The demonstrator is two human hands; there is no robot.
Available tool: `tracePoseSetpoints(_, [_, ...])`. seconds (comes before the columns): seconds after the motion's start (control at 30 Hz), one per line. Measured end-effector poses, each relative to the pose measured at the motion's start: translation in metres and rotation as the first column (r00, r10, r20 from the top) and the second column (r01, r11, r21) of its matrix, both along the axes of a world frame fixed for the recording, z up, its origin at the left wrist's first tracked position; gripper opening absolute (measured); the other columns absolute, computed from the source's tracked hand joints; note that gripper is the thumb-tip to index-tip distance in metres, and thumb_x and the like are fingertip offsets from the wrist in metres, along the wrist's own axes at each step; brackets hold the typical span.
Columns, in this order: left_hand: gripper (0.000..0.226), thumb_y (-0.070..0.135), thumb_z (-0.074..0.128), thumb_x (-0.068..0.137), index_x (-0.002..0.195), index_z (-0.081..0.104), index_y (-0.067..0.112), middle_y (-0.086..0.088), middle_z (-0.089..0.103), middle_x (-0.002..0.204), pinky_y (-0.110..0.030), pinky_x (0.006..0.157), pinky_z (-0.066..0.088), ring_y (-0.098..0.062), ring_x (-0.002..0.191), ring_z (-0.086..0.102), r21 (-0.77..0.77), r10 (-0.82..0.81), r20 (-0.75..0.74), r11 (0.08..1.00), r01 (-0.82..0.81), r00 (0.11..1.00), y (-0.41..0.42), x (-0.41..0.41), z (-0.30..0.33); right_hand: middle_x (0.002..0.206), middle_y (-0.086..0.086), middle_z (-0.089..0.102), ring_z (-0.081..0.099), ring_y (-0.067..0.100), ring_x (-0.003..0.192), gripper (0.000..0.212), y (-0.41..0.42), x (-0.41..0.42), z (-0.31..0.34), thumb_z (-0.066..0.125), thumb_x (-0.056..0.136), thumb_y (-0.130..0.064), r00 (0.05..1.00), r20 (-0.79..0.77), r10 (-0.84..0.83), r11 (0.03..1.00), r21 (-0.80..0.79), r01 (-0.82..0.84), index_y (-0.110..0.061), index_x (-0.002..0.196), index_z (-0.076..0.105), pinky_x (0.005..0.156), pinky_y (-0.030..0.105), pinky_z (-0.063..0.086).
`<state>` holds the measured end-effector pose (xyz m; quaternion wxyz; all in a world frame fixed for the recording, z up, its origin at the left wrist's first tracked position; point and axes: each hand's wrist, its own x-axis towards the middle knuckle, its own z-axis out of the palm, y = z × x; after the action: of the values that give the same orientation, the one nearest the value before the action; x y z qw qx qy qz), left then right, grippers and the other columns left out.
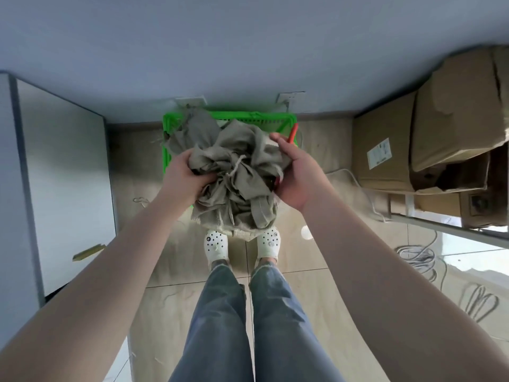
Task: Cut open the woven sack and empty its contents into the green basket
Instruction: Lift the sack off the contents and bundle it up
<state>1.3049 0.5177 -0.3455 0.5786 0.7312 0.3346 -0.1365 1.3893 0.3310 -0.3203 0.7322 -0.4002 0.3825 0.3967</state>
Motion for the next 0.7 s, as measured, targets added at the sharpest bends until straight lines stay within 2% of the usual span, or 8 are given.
tracePoseSetpoints(0.13, [0.039,0.0,0.077,0.074,0.112,0.066,0.0,-0.01,0.072,0.1,-0.03,0.077,0.058,-0.017,0.088,0.07,-0.06,0.304,0.015,0.951,-0.302,0.953,0.003,-0.007,0.002,0.099,0.009,0.069,0.068,0.027,0.086,0.023,-0.017,0.003,0.002,0.044,0.102,-0.023,0.99,-0.016,-0.137,0.982,-0.133,0.133,-0.018,0.092,0.064,0.062,0.035,0.057])
tracePoseSetpoints(0.27, [0.029,0.002,0.071,0.079,0.107,0.066,0.001,-0.002,0.069,0.089,-0.018,0.061,0.051,-0.001,0.069,0.064,0.041,0.611,0.011,0.791,-0.611,0.792,0.008,-0.013,0.002,0.089,0.013,0.072,0.058,0.014,0.046,0.011,-0.042,-0.005,-0.005,0.047,0.097,-0.025,0.983,-0.171,-0.064,0.896,-0.444,-0.019,-0.015,0.101,0.049,0.039,0.016,0.034])
tracePoseSetpoints(0.3, [0.031,0.003,0.071,0.078,0.109,0.065,0.0,-0.004,0.069,0.091,-0.021,0.062,0.051,-0.005,0.072,0.064,0.037,0.647,-0.002,0.762,-0.647,0.762,0.008,-0.014,0.002,0.092,0.015,0.07,0.059,0.015,0.051,0.023,-0.041,-0.012,-0.007,0.049,0.096,-0.036,0.968,-0.25,0.022,0.887,-0.442,-0.134,-0.014,0.099,0.046,0.04,0.018,0.035])
tracePoseSetpoints(0.37, [0.032,0.003,0.07,0.079,0.111,0.065,0.0,-0.007,0.069,0.096,-0.021,0.062,0.052,-0.009,0.075,0.064,0.019,0.648,-0.014,0.761,-0.648,0.761,0.0,-0.015,0.004,0.108,0.018,0.061,0.064,0.031,0.092,0.062,-0.028,-0.03,-0.008,0.049,0.084,-0.07,0.901,-0.383,0.204,0.913,-0.258,-0.316,-0.014,0.109,0.044,0.061,0.036,0.051])
tracePoseSetpoints(0.43, [0.025,0.0,0.07,0.078,0.103,0.069,0.004,-0.003,0.071,0.09,-0.016,0.06,0.051,-0.003,0.073,0.065,-0.039,0.542,0.045,0.84,-0.541,0.839,-0.017,-0.02,0.006,0.127,0.018,0.054,0.048,0.044,0.125,0.09,-0.006,-0.036,-0.007,0.043,0.068,-0.088,0.861,-0.389,0.327,0.941,0.054,-0.333,-0.017,0.123,0.048,0.087,0.063,0.045])
tracePoseSetpoints(0.53, [0.018,-0.003,0.068,0.081,0.092,0.065,0.011,-0.002,0.068,0.094,-0.017,0.075,0.052,-0.001,0.084,0.065,0.03,0.081,0.091,0.996,-0.084,0.993,-0.041,-0.037,0.009,0.123,0.014,0.067,0.06,0.036,0.114,0.087,0.025,-0.021,-0.004,0.056,0.066,-0.08,0.897,-0.3,0.326,0.941,0.198,-0.276,-0.015,0.123,0.065,0.099,0.055,0.046])
tracePoseSetpoints(0.6, [0.017,0.005,0.07,0.08,0.097,0.067,0.007,-0.01,0.06,0.112,-0.026,0.091,0.047,-0.018,0.104,0.058,0.216,-0.266,0.073,0.945,0.245,0.961,-0.042,-0.049,0.007,0.102,0.014,0.073,0.069,0.028,0.091,0.05,0.035,-0.018,-0.008,0.066,0.08,-0.053,0.889,-0.234,0.392,0.912,-0.029,-0.41,-0.01,0.105,0.071,0.081,0.041,0.057])
tracePoseSetpoints(0.7, [0.029,0.016,0.07,0.08,0.109,0.064,0.017,-0.002,0.05,0.119,-0.02,0.098,0.035,-0.015,0.113,0.044,0.234,-0.551,0.032,0.815,0.53,0.834,-0.029,-0.056,0.026,0.1,0.02,0.071,0.071,0.031,0.078,0.025,0.029,-0.021,-0.021,0.067,0.08,-0.015,0.877,-0.119,0.465,0.769,-0.436,-0.467,-0.007,0.103,0.065,0.064,0.047,0.061])
